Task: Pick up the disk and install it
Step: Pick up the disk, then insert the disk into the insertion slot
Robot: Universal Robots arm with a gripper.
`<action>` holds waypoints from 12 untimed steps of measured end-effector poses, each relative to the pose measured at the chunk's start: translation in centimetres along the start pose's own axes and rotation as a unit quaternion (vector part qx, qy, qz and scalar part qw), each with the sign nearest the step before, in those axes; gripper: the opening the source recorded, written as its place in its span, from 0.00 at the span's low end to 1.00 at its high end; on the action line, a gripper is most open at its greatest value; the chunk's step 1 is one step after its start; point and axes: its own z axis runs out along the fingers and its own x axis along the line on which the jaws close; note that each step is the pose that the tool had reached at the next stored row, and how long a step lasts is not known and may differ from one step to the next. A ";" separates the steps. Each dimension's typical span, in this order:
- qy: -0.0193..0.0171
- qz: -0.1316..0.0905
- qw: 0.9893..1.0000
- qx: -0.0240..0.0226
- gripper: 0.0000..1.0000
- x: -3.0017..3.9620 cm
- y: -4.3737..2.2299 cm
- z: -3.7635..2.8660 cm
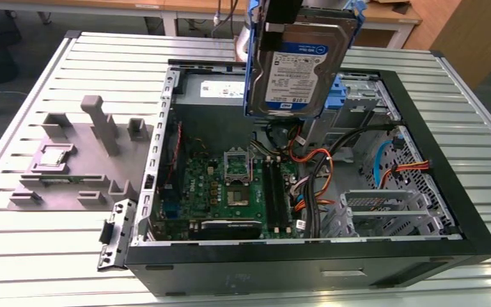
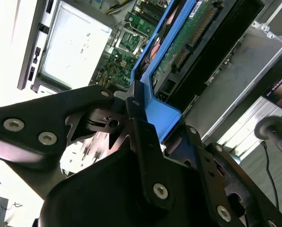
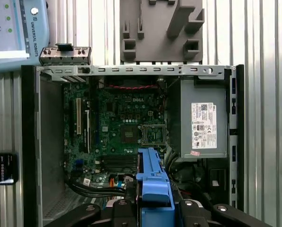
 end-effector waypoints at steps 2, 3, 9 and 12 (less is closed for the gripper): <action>0.000 0.000 1.000 0.000 0.36 0.00 0.00 0.00; 0.000 0.000 1.000 0.000 0.36 -0.01 -0.09 0.00; 0.000 0.000 1.000 0.000 0.36 -0.01 -0.18 0.00; 0.000 0.000 1.000 0.000 0.36 -0.01 -0.19 0.00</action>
